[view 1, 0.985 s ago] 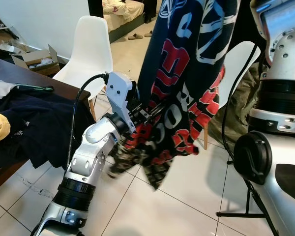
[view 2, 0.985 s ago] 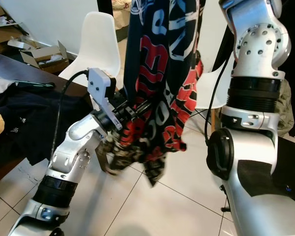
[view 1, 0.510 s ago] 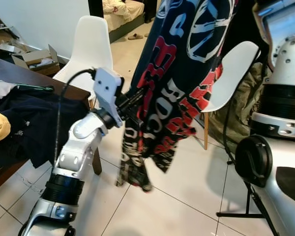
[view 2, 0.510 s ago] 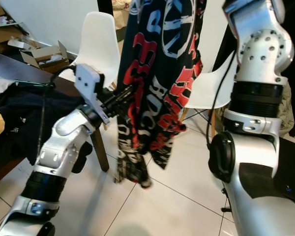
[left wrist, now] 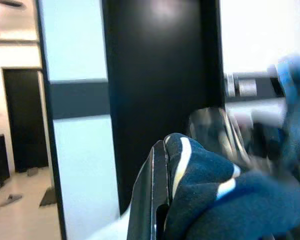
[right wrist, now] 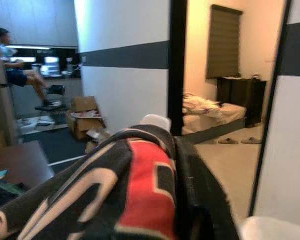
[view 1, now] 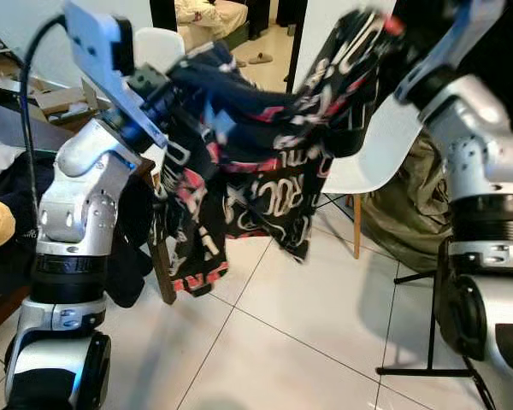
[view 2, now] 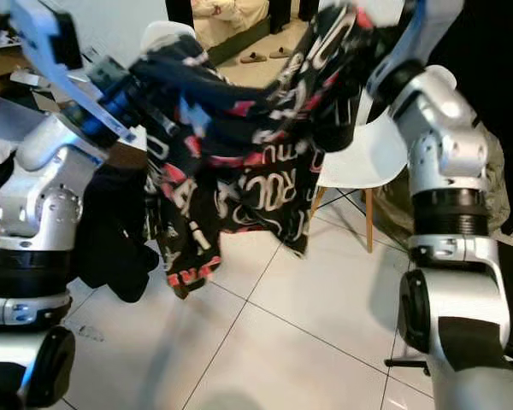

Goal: Hang hanger

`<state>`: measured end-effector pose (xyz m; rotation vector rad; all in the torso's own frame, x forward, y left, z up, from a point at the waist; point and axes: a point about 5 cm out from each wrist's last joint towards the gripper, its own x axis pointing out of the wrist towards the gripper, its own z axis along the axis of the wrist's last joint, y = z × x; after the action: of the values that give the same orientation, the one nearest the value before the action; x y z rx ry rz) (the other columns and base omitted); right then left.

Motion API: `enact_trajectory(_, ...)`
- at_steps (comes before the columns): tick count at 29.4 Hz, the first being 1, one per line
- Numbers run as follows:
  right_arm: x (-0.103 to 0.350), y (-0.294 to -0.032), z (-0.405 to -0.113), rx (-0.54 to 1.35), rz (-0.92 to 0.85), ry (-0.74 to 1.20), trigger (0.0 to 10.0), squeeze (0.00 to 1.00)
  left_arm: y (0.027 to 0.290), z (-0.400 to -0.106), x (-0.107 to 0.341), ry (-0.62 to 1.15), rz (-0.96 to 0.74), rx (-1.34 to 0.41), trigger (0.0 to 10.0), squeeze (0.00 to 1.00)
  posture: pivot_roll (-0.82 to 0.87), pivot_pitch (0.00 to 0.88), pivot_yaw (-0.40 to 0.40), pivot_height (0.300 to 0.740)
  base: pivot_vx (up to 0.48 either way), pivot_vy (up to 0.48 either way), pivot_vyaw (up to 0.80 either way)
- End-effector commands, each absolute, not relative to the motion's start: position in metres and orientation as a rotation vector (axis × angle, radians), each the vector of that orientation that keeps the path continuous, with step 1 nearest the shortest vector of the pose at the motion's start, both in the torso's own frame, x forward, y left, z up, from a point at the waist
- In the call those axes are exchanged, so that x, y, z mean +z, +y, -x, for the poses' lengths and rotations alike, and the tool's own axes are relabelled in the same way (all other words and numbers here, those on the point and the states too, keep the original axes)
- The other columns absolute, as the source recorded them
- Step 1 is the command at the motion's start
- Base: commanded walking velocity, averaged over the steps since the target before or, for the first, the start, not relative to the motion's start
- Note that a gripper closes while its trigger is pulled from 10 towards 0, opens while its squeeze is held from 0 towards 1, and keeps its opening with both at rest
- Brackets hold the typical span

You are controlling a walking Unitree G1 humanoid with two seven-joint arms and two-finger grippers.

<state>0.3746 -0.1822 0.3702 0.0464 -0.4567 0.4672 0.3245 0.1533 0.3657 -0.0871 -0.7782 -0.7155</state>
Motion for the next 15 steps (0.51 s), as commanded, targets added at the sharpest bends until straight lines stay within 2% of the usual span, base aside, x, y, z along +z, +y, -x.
enact_trajectory(1,0.359,-0.179,-0.377,0.477,-0.044,-0.41,10.0,1.0,0.16,-0.315,0.386,-0.866,0.101,-0.721,0.0,0.0,-0.01,0.048,-0.035,0.74,0.0,0.0,0.0)
enact_trajectory(2,0.341,-0.178,-0.38,0.465,-0.058,-0.355,10.0,1.0,0.166,-0.312,0.401,-0.916,0.172,-0.734,0.0,0.0,-0.01,0.051,-0.032,0.74,0.0,0.0,0.0)
enact_trajectory(7,0.321,-0.179,-0.385,0.407,-0.053,-0.291,10.0,1.0,0.174,-0.309,0.415,-0.96,0.287,-0.754,0.0,0.0,-0.01,0.053,-0.03,0.74,0.0,0.0,0.0)
enact_trajectory(9,0.311,-0.181,-0.388,0.367,0.003,-0.248,10.0,1.0,0.177,-0.308,0.418,-0.967,0.335,-0.76,0.0,0.0,-0.01,0.053,-0.03,0.74,0.0,0.0,0.0)
enact_trajectory(12,0.272,-0.185,-0.393,0.342,0.143,-0.042,10.0,1.0,0.187,-0.308,0.423,-0.982,0.545,-0.777,0.0,0.0,-0.02,0.055,-0.031,0.74,0.0,0.0,0.0)
enact_trajectory(15,0.264,-0.186,-0.393,0.352,0.142,-0.004,10.0,1.0,0.19,-0.309,0.424,-0.981,0.622,-0.776,0.0,0.0,-0.02,0.057,-0.031,0.74,0.0,0.0,0.0)
